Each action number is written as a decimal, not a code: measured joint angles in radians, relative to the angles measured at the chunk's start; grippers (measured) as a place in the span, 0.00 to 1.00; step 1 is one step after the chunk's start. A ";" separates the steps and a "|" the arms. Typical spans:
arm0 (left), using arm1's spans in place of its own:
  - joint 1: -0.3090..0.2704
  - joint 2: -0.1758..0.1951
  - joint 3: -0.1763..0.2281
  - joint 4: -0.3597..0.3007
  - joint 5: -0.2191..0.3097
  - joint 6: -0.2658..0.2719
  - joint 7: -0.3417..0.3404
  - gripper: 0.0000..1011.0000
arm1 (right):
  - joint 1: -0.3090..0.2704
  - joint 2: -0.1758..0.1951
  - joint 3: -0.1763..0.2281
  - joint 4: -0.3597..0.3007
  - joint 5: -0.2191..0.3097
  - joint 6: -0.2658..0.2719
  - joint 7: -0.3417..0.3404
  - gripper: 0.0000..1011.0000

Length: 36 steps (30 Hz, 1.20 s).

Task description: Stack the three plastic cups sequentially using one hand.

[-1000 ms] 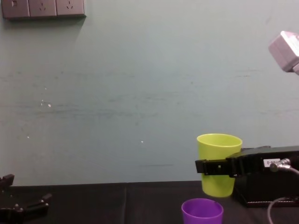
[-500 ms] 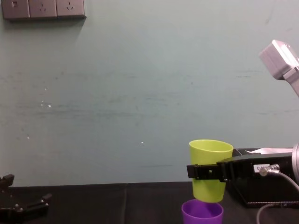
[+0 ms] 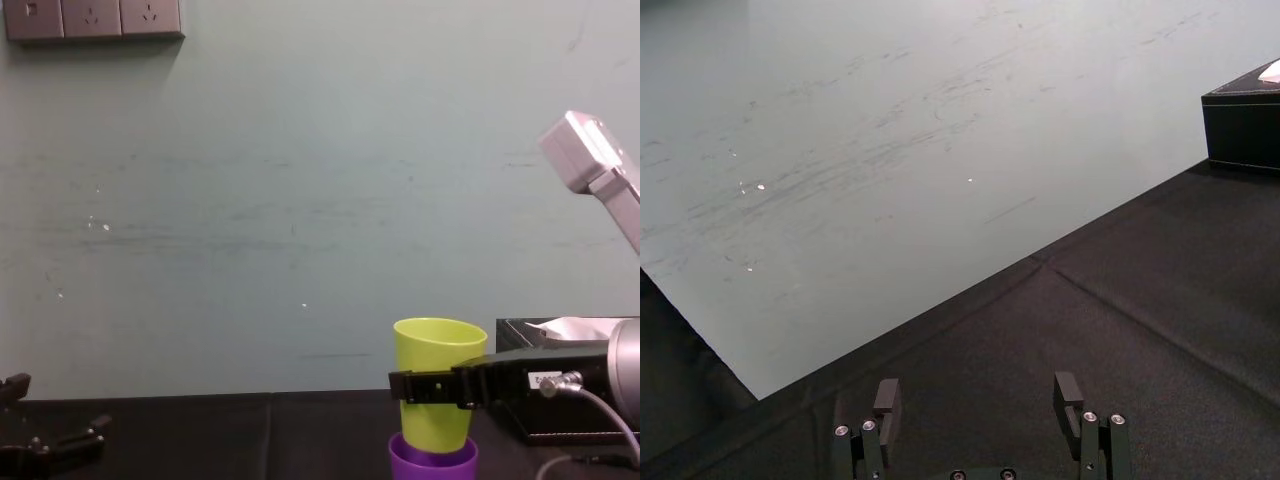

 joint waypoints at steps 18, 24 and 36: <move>0.000 0.000 0.000 0.000 0.000 0.000 0.000 0.99 | 0.016 -0.004 -0.026 0.040 0.006 -0.015 0.000 0.72; 0.000 0.000 0.000 0.000 0.000 0.000 0.000 0.99 | 0.016 -0.005 -0.031 0.048 0.005 -0.023 -0.003 0.72; 0.000 0.000 0.000 0.000 0.000 0.000 0.000 0.99 | 0.016 -0.008 -0.037 0.062 -0.014 -0.037 -0.014 0.72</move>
